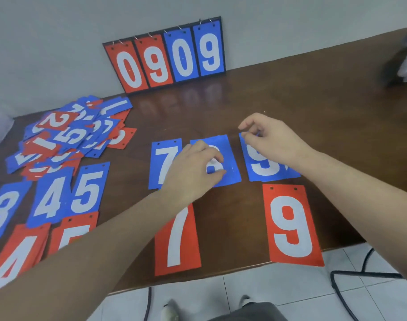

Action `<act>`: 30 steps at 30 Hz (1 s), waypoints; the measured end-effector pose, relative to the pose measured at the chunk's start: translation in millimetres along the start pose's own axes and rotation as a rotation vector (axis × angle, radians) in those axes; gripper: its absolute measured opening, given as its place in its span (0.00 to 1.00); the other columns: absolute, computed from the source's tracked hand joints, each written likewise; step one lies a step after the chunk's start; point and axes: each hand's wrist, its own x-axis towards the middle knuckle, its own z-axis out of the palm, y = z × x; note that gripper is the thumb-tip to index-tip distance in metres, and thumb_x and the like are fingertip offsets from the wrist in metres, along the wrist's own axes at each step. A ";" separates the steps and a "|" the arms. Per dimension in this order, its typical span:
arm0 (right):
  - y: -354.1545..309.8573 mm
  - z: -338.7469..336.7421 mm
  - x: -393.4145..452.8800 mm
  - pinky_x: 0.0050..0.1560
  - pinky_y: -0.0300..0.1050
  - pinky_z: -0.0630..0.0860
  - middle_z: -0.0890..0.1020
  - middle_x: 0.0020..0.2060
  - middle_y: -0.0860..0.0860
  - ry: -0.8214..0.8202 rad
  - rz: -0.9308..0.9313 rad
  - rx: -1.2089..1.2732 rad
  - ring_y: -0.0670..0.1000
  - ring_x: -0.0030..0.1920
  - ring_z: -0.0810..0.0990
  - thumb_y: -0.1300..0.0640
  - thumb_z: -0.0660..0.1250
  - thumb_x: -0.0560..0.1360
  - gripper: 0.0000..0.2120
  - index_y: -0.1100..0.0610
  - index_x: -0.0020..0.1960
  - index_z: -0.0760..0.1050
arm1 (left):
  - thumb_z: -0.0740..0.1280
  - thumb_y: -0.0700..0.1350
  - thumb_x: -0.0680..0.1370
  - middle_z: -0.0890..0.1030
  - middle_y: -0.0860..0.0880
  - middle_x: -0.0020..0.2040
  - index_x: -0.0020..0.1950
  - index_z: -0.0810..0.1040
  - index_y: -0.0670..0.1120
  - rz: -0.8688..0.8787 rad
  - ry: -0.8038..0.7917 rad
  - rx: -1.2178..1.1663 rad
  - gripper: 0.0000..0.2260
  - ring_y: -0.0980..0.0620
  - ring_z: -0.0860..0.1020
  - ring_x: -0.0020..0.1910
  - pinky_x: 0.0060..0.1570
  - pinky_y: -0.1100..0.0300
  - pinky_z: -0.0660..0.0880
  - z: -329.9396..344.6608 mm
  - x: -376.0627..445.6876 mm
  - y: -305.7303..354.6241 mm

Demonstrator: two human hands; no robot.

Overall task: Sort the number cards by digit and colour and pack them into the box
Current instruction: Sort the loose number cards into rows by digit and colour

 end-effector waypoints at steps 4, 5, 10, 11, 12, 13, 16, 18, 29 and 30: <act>-29.8 31.5 15.5 0.44 0.45 0.76 0.82 0.40 0.45 -0.032 -0.012 0.017 0.47 0.42 0.80 0.51 0.67 0.79 0.04 0.41 0.51 0.76 | 0.73 0.50 0.76 0.76 0.51 0.54 0.56 0.81 0.51 -0.064 0.027 0.070 0.09 0.48 0.74 0.56 0.59 0.52 0.71 -30.7 -13.4 -55.6; -39.3 40.5 19.3 0.43 0.44 0.75 0.82 0.39 0.46 -0.037 -0.022 0.018 0.47 0.41 0.80 0.51 0.67 0.79 0.04 0.41 0.51 0.76 | 0.72 0.50 0.77 0.76 0.51 0.55 0.56 0.81 0.51 -0.084 0.030 0.084 0.10 0.48 0.73 0.57 0.60 0.52 0.71 -38.9 -17.9 -70.1; -88.9 90.9 40.7 0.38 0.42 0.73 0.82 0.41 0.46 -0.111 -0.059 -0.012 0.42 0.37 0.79 0.51 0.66 0.80 0.04 0.43 0.54 0.76 | 0.71 0.51 0.77 0.77 0.53 0.56 0.55 0.81 0.52 -0.190 0.078 0.058 0.08 0.50 0.73 0.60 0.60 0.49 0.73 -81.8 -43.0 -146.7; -100.2 102.5 45.7 0.41 0.44 0.75 0.82 0.41 0.45 -0.121 -0.064 -0.017 0.42 0.40 0.80 0.51 0.66 0.80 0.04 0.43 0.54 0.76 | 0.71 0.51 0.77 0.77 0.53 0.56 0.54 0.81 0.52 -0.211 0.088 0.055 0.08 0.50 0.73 0.60 0.61 0.48 0.73 -90.8 -48.8 -163.5; -110.5 115.0 50.7 0.44 0.45 0.76 0.82 0.40 0.45 -0.129 -0.068 -0.020 0.44 0.42 0.80 0.51 0.66 0.80 0.04 0.43 0.54 0.76 | 0.71 0.51 0.77 0.77 0.53 0.56 0.54 0.81 0.52 -0.227 0.102 0.054 0.07 0.49 0.74 0.59 0.61 0.48 0.73 -100.0 -54.7 -180.1; -121.1 127.6 55.3 0.45 0.45 0.76 0.82 0.40 0.44 -0.136 -0.073 -0.017 0.45 0.42 0.80 0.51 0.66 0.80 0.04 0.43 0.54 0.76 | 0.71 0.51 0.78 0.77 0.53 0.56 0.54 0.81 0.52 -0.246 0.116 0.050 0.07 0.49 0.74 0.59 0.61 0.48 0.73 -108.9 -60.5 -196.9; -148.9 167.5 68.9 0.47 0.45 0.76 0.82 0.40 0.45 -0.158 -0.080 0.012 0.46 0.43 0.80 0.52 0.67 0.79 0.05 0.43 0.53 0.77 | 0.70 0.48 0.78 0.77 0.53 0.56 0.55 0.81 0.51 -0.300 0.142 0.040 0.06 0.49 0.73 0.60 0.63 0.50 0.71 -136.5 -77.9 -246.0; -165.3 192.6 77.4 0.48 0.46 0.76 0.82 0.40 0.45 -0.170 -0.088 -0.002 0.47 0.44 0.81 0.53 0.67 0.79 0.05 0.44 0.52 0.76 | 0.70 0.47 0.78 0.77 0.52 0.58 0.55 0.81 0.51 -0.329 0.161 0.052 0.07 0.48 0.74 0.61 0.63 0.50 0.71 -152.3 -87.5 -277.1; -222.9 297.9 118.8 0.63 0.47 0.74 0.79 0.60 0.48 -0.177 -0.206 -0.220 0.49 0.61 0.76 0.57 0.67 0.78 0.14 0.50 0.64 0.77 | 0.67 0.49 0.81 0.75 0.53 0.69 0.68 0.73 0.52 -0.390 0.165 -0.049 0.15 0.51 0.71 0.69 0.67 0.50 0.72 -199.8 -90.6 -399.4; -226.5 305.5 122.9 0.66 0.47 0.72 0.78 0.63 0.49 -0.176 -0.227 -0.256 0.51 0.65 0.74 0.57 0.66 0.79 0.17 0.51 0.67 0.76 | 0.66 0.50 0.81 0.75 0.53 0.69 0.69 0.72 0.53 -0.371 0.144 -0.046 0.16 0.51 0.71 0.69 0.67 0.50 0.72 -201.7 -88.6 -406.5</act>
